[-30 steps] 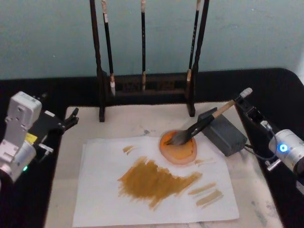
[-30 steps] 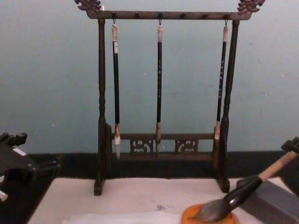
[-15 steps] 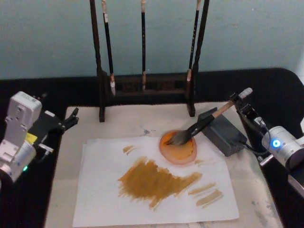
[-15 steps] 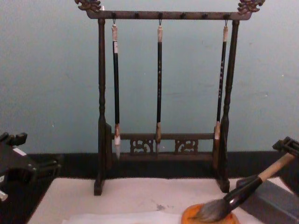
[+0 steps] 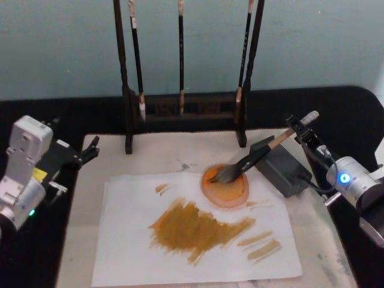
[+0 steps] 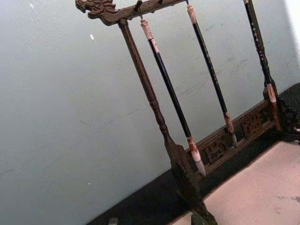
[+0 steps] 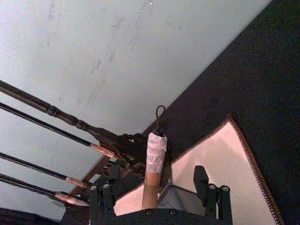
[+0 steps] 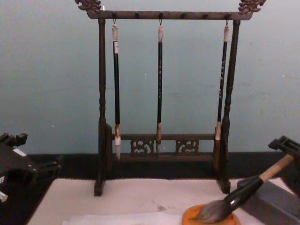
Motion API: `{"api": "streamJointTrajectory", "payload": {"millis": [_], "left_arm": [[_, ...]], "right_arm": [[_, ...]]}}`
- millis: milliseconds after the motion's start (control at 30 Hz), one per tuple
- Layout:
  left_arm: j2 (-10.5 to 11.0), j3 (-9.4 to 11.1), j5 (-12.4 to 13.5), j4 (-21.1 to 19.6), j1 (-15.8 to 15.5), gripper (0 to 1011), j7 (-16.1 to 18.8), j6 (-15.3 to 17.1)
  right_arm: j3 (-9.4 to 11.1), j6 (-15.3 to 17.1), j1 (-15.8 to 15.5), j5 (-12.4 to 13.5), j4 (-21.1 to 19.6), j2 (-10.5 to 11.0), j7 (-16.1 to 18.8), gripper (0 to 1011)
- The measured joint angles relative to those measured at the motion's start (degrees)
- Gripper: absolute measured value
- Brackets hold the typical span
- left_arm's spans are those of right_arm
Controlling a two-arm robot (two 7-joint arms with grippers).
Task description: Pick up the brush from the inkstone, write on the paper, then place the brush back to its original position.
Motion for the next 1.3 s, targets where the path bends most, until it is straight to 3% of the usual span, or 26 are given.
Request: {"api": "streamJointTrajectory", "payload": {"millis": [267, 700, 967, 1300], "left_arm": [[0.0, 0.0, 0.0, 0.0, 0.0, 1010, 0.0, 0.0], [0.0, 0.0, 0.0, 0.0, 0.0, 1010, 0.0, 0.0], [0.0, 0.0, 0.0, 0.0, 0.0, 1009, 0.0, 0.0], [0.0, 0.0, 0.0, 0.0, 0.0, 1010, 0.0, 0.0]], "right_arm": [[-1.3, -0.8, 0.4, 0.6, 0.6, 0.7, 0.8, 1000], [-1.2, -0.7, 0.4, 0.6, 0.6, 0.6, 0.7, 1000], [-1.1, -0.6, 0.4, 0.6, 0.6, 0.6, 0.7, 836], [-1.0, -0.5, 0.4, 0.6, 0.6, 0.5, 0.6, 509]]}}
